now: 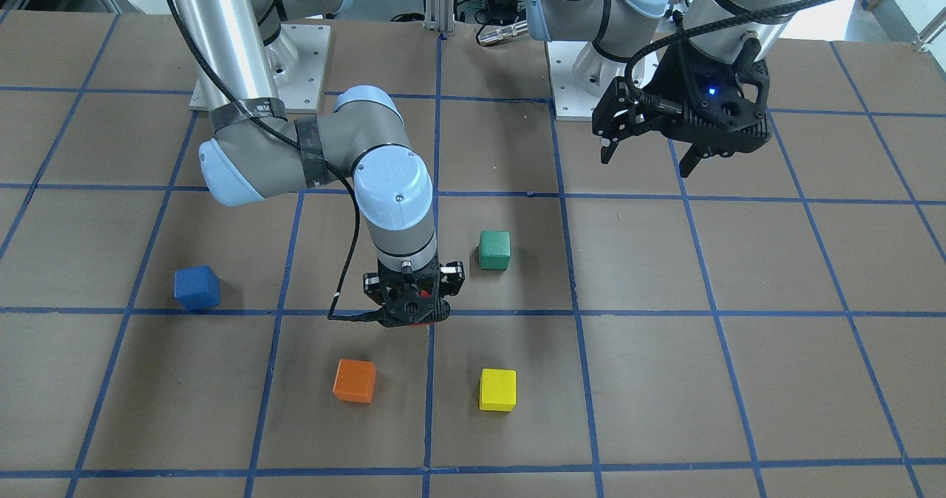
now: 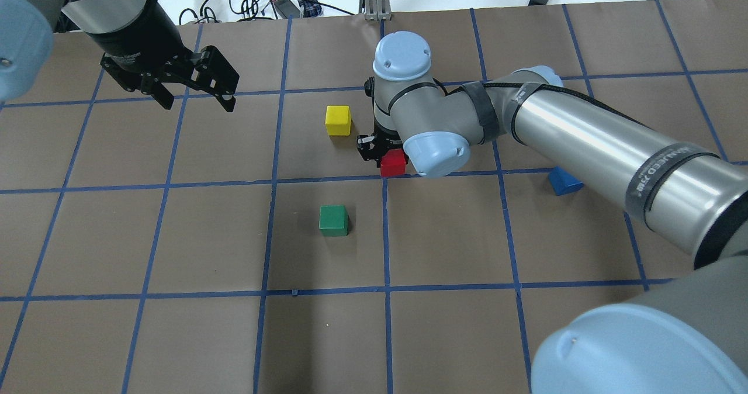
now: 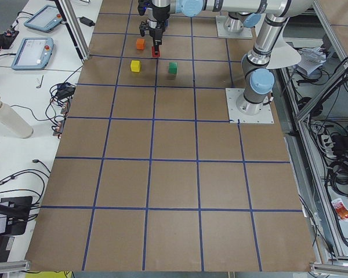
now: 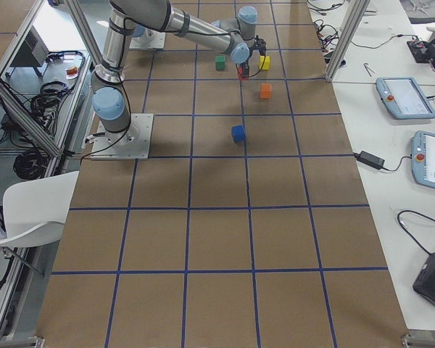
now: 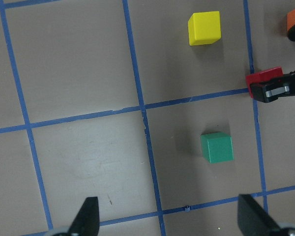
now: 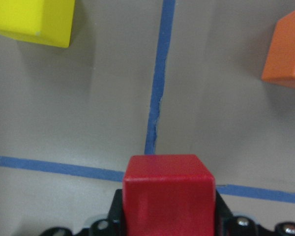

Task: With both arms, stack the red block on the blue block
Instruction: 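Grasp the red cube with the right gripper and lift it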

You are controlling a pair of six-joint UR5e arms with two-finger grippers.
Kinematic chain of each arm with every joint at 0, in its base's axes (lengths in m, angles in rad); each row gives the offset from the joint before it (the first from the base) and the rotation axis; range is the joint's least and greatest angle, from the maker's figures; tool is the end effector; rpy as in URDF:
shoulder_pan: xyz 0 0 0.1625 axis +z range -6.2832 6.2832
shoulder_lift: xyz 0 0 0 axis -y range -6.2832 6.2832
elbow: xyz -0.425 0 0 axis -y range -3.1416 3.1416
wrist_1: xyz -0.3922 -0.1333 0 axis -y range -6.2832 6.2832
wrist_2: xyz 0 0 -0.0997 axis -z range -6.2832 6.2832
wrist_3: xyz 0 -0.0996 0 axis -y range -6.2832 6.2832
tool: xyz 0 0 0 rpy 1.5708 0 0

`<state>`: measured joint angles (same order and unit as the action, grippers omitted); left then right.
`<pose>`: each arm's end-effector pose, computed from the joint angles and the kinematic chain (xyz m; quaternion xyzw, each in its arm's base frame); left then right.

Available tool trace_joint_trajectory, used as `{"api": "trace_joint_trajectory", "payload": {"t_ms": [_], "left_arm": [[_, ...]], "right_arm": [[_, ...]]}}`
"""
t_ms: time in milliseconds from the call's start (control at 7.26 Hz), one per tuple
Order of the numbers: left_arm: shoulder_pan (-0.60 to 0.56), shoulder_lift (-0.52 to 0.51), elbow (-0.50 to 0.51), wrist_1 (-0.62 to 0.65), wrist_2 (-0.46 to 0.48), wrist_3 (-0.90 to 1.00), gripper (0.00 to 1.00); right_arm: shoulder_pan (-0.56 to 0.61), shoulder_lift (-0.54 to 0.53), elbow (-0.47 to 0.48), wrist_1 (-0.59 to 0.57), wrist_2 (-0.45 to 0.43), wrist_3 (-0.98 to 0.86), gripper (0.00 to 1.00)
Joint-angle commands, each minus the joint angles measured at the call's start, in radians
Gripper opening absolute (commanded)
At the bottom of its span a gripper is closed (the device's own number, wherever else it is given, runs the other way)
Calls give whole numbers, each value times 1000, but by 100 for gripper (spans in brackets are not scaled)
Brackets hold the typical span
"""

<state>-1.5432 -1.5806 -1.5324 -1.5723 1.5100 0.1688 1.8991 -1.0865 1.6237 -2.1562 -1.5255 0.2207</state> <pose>-0.1255 -0.5022 0.5020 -0.0709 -0.9969 0.0165 0.0289 0.3366 -0.5606 0.2433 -0.0543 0.9980 -0.0171 0.0283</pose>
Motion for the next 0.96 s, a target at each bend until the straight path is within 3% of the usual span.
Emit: {"api": "trace_joint_trajectory", "payload": {"t_ms": [0,275,551,826], "left_arm": [[0,-1,0,0,-1,0,100],[0,-1,2,0,-1,0,100],[0,-1,2,3,-1,0,100],[0,-1,2,3,-1,0,100]], "right_arm": [[-78,-85,-67,175,-12,-6,0],[-235,-195,-47,324,-8,-26,0],[-340,-260,-7,357,-24,-165,0],[-432,-326,94,343,-96,-336,0]]}}
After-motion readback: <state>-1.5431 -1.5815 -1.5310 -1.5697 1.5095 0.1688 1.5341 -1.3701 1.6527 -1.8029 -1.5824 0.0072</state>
